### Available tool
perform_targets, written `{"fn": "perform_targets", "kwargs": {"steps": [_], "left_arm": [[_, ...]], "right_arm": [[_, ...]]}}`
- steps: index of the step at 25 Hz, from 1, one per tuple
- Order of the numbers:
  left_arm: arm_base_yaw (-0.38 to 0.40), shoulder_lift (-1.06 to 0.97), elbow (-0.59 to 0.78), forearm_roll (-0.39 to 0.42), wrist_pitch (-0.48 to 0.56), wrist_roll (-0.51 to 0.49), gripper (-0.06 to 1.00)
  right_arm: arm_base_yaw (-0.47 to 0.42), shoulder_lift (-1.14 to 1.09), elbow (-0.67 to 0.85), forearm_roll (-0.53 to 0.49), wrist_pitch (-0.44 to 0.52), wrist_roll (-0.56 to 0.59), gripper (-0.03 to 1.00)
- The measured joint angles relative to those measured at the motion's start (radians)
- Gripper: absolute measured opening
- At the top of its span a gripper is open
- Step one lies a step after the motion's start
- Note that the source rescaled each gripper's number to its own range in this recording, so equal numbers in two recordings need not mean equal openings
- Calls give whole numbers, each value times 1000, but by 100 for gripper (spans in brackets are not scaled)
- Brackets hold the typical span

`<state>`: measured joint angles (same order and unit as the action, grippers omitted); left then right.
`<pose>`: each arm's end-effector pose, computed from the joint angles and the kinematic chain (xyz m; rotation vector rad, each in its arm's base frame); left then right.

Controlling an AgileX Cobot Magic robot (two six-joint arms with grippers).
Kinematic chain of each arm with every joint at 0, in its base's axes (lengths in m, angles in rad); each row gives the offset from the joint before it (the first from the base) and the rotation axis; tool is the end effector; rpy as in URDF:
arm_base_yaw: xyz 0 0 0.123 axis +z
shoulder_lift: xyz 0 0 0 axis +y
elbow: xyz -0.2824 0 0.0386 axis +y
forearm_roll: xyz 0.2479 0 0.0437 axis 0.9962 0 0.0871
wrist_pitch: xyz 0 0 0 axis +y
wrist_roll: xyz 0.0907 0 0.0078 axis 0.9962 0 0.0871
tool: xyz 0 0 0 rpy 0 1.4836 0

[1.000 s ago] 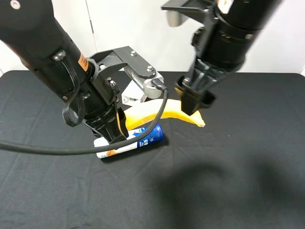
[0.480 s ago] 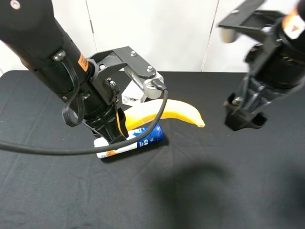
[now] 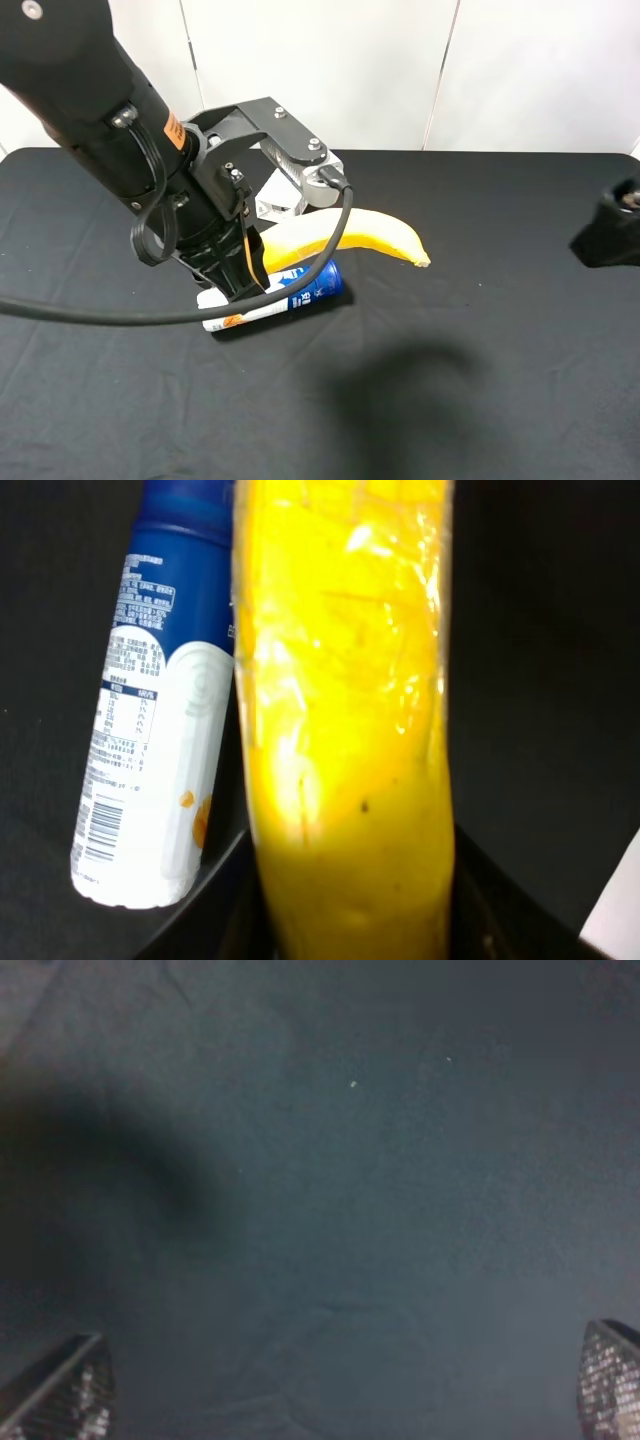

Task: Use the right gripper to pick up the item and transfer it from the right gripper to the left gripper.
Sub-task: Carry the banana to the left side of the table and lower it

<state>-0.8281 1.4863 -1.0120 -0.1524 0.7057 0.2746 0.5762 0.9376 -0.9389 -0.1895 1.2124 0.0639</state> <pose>0.1943 -0.2250 0.2531 1.3052 2.3591 -0.3443 0.1353 0.0688 0.3369 -0.7072 2.5628 -0.0536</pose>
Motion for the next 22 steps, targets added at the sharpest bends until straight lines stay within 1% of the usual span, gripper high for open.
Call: {"fn": "perform_targets", "kwargs": {"steps": [3,11,16,18,22], "left_arm": [[0,0,0,0,0,30,0],[0,0,0,0,0,138,0],[0,0,0,0,1,146,0],[0,0,0,0,1,146,0],[0,0,0,0,1,146,0]], "right_arm": [[0,-92,50,0,2,26,100],[0,-362,206,0,3,33,100],[0,-525,316,2,4,67,100],[0,-589,354,17,-2,76,100],[0,-697,401,73,-55,54,100]]}}
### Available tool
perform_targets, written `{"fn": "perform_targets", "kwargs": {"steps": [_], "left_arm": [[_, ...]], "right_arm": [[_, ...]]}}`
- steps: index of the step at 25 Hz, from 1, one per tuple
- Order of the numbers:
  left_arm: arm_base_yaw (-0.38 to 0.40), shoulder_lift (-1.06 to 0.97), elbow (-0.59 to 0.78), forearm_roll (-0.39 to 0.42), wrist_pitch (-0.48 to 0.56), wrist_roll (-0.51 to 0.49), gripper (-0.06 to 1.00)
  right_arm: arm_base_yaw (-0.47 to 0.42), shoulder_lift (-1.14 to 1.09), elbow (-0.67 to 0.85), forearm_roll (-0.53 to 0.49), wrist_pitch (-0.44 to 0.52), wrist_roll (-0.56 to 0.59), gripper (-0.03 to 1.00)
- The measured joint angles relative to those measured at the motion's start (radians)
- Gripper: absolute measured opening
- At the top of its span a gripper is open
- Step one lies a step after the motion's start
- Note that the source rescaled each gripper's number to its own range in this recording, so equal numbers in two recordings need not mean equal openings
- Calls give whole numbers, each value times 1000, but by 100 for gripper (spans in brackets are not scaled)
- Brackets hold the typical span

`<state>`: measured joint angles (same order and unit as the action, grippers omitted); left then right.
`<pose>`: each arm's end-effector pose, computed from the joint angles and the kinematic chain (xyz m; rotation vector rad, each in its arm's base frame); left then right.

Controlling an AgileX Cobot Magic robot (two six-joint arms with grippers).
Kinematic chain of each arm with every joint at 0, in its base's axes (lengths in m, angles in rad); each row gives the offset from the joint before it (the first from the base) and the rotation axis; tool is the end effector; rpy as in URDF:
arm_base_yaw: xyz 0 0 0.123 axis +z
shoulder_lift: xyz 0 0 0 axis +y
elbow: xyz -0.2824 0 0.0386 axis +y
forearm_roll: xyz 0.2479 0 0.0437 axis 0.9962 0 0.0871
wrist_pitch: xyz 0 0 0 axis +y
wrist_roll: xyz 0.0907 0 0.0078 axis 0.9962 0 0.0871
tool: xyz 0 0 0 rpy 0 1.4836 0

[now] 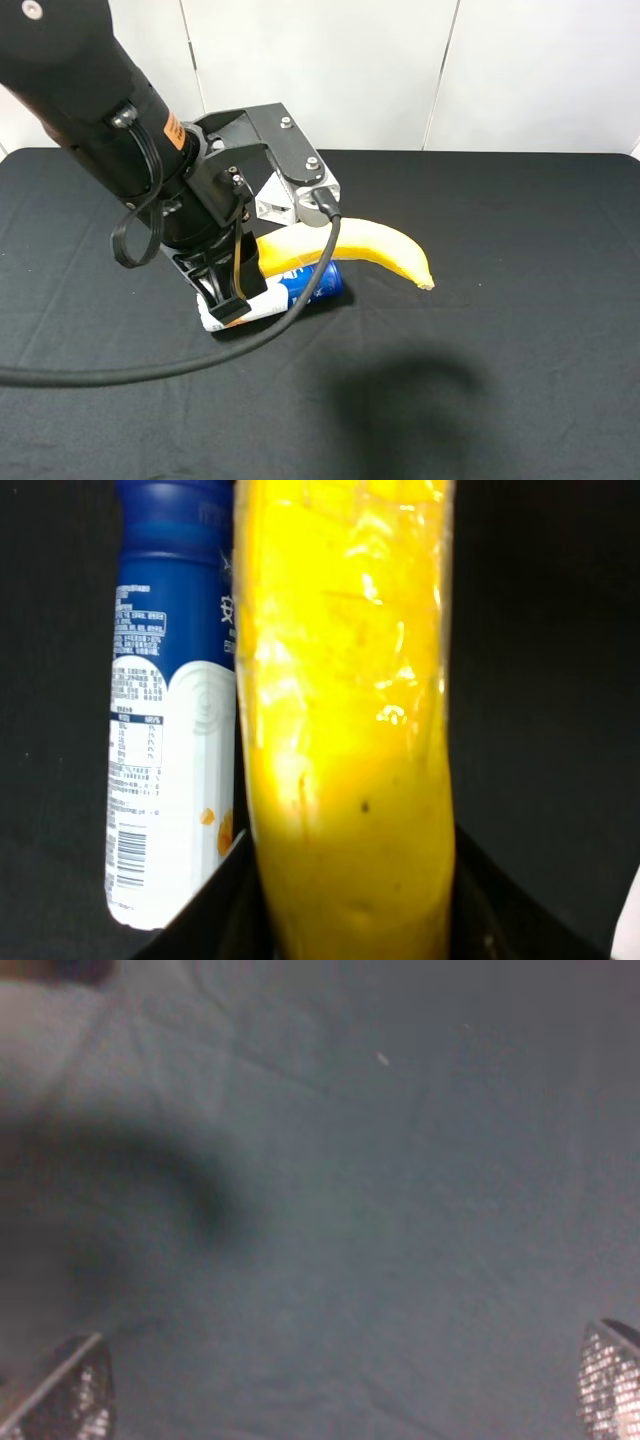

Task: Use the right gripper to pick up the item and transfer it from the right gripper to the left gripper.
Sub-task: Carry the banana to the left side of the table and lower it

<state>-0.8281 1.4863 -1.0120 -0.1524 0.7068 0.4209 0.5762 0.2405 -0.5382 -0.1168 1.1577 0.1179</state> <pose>0.1943 -0.2249 0.2530 1.4682 2.2482 -0.2991 0.0254 0.0049 0.2791 -0.5345 2.2822 0.1963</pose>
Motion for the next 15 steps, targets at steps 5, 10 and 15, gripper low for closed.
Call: {"fn": "perform_targets", "kwargs": {"steps": [5,10,15], "left_arm": [[0,0,0,0,0,0,0],[0,0,0,0,0,0,0],[0,0,0,0,0,0,0]], "right_arm": [[0,-97,6,16,-56,-24,100],[0,-134,41,3,-113,-29,100],[0,-135,45,3,-129,-30,100]]}}
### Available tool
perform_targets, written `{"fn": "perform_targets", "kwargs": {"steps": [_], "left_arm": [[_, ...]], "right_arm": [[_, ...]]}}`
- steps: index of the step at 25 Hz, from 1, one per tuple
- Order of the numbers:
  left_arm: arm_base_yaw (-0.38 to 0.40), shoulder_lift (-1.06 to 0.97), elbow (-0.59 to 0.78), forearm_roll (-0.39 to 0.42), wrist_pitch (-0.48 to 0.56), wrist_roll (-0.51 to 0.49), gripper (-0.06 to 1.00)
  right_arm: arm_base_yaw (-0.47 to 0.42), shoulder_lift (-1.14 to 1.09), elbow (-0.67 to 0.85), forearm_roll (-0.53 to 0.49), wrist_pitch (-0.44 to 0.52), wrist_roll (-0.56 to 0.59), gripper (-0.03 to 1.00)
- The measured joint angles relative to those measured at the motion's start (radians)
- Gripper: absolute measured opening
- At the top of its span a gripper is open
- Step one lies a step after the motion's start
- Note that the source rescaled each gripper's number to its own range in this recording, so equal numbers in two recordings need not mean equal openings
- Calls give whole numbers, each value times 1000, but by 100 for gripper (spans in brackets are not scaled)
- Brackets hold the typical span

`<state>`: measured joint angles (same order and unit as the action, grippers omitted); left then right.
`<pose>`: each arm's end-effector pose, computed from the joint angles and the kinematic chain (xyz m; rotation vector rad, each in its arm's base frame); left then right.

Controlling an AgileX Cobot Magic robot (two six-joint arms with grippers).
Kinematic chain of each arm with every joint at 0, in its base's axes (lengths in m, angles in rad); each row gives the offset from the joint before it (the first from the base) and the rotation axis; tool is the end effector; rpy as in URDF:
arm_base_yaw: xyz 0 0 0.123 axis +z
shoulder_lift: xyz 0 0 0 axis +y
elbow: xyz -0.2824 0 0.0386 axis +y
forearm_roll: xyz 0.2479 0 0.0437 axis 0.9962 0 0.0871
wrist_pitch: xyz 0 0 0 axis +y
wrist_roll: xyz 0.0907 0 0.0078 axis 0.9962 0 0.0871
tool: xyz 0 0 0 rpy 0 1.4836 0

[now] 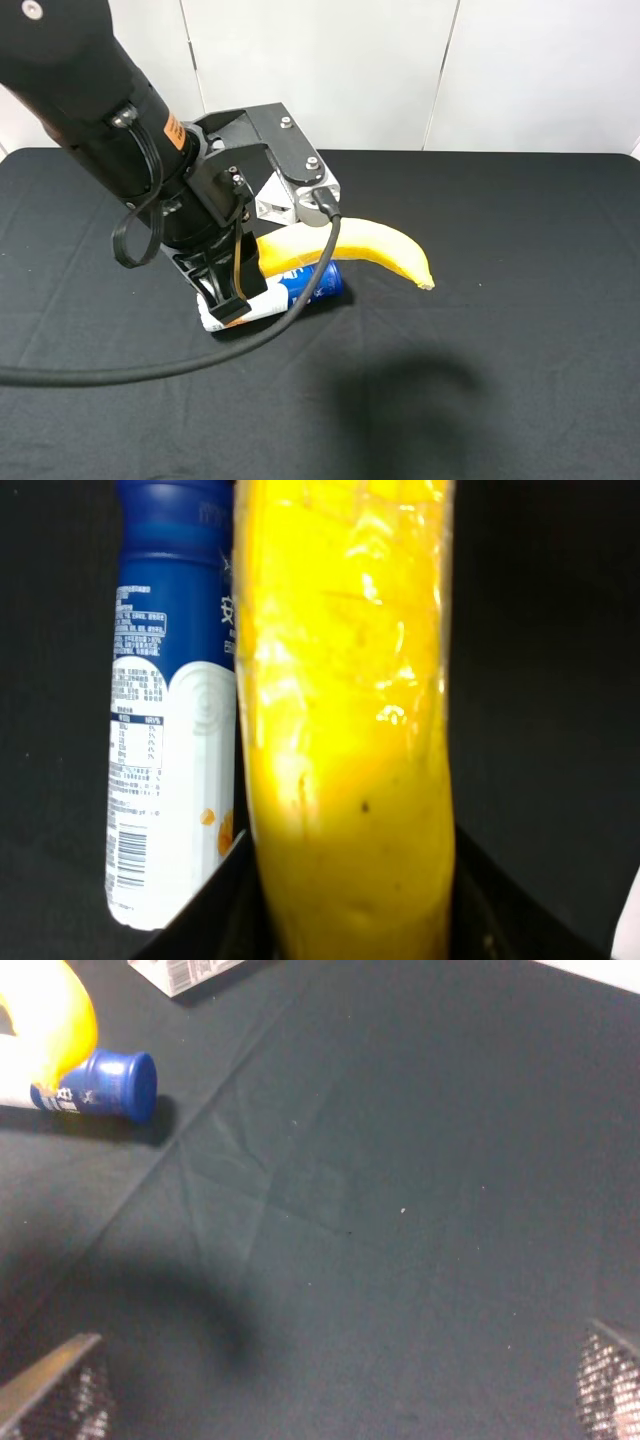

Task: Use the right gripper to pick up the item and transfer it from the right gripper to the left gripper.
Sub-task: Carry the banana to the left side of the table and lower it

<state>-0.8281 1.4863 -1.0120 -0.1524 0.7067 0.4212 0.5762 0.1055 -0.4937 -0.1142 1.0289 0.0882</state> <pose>0.1943 -0.2249 0.2530 1.4685 2.2478 -0.2991 0.0160 -0.0002 0.2779 -0.5188 2.0649 0.2555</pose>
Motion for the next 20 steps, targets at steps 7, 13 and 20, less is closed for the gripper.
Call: {"fn": "perform_targets", "kwargs": {"steps": [7,13,20], "left_arm": [[0,0,0,0,0,0,0],[0,0,0,0,-4,0,0],[0,0,0,0,-7,0,0]], "right_arm": [[0,0,0,0,0,-1,100],[-31,0,0,0,-1,-1,100],[-269,-73,2,-1,-2,-3,100]]}}
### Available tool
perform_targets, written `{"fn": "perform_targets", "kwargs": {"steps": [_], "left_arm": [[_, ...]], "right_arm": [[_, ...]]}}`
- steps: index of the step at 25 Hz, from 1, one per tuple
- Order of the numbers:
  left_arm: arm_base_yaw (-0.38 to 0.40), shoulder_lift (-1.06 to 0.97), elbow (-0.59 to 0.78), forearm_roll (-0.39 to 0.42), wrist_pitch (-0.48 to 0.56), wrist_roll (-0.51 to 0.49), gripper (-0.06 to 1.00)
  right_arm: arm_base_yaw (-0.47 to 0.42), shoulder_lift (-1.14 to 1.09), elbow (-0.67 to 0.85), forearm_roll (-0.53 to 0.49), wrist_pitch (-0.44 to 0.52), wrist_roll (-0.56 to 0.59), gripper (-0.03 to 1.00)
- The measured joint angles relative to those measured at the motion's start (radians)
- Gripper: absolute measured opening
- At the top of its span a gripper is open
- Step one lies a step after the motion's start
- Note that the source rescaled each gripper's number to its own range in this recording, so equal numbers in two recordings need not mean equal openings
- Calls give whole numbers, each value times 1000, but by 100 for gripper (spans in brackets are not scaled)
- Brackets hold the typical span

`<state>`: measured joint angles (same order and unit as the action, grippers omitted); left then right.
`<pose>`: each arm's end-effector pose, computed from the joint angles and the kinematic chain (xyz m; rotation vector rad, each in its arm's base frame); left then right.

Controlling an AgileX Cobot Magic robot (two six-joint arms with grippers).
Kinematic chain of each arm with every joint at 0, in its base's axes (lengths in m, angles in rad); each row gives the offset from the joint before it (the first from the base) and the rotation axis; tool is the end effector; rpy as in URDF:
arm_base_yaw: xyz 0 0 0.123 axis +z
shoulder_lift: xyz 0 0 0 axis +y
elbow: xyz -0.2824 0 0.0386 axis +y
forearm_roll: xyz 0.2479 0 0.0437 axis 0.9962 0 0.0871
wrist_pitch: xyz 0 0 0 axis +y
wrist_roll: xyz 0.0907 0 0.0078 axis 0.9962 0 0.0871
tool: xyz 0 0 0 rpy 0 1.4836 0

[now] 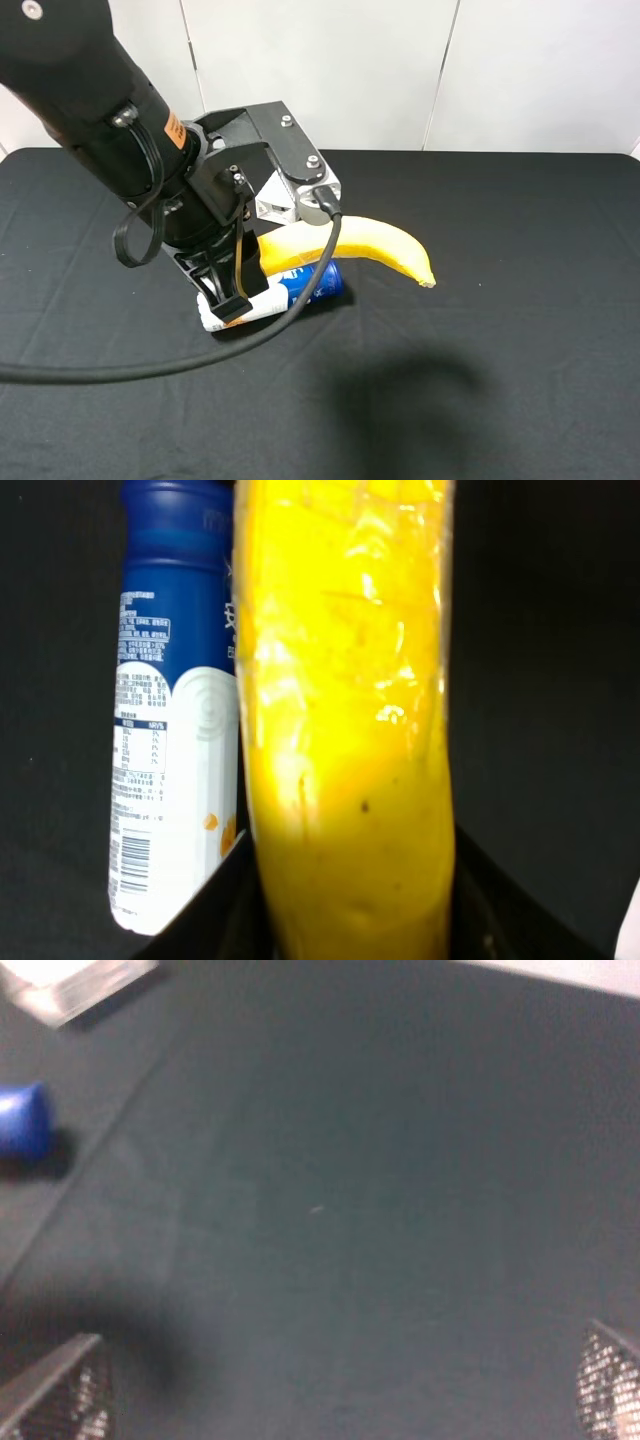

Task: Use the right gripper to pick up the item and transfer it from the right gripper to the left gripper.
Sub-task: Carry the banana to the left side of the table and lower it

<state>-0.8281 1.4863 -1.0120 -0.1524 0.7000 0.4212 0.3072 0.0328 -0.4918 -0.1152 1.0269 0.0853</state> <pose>0.1947 -0.2253 0.2533 1.4642 2.2426 -0.3000 0.0049 -0.0079 0.2781 -0.2266 2.0351 0.1067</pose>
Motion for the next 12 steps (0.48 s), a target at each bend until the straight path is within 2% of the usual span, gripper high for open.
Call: {"fn": "perform_targets", "kwargs": {"steps": [6,12], "left_arm": [[0,0,0,0,-1,0,0],[0,0,-1,0,5,-3,0]], "right_arm": [[-190,-37,1,-2,0,0,100],[-223,-39,1,-2,0,0,100]]}}
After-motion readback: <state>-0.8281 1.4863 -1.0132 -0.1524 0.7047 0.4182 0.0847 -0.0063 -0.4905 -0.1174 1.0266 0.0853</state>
